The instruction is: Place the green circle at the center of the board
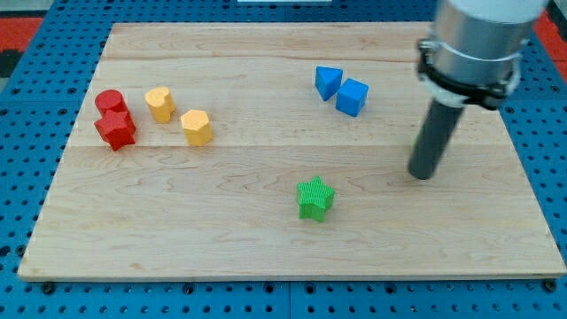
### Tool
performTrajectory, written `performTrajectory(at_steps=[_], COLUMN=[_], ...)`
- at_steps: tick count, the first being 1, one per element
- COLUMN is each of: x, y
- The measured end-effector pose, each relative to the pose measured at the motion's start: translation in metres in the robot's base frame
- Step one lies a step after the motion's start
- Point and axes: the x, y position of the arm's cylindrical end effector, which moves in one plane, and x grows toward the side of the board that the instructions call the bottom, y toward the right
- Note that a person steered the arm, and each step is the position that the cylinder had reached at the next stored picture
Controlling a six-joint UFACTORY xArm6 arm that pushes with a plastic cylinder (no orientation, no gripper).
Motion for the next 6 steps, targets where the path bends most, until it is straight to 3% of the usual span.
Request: performTrajectory(at_steps=[2, 3, 4, 6], x=[-0.061, -0.094, -0.075, -0.06], y=[0.028, -0.011, -0.077, -0.103])
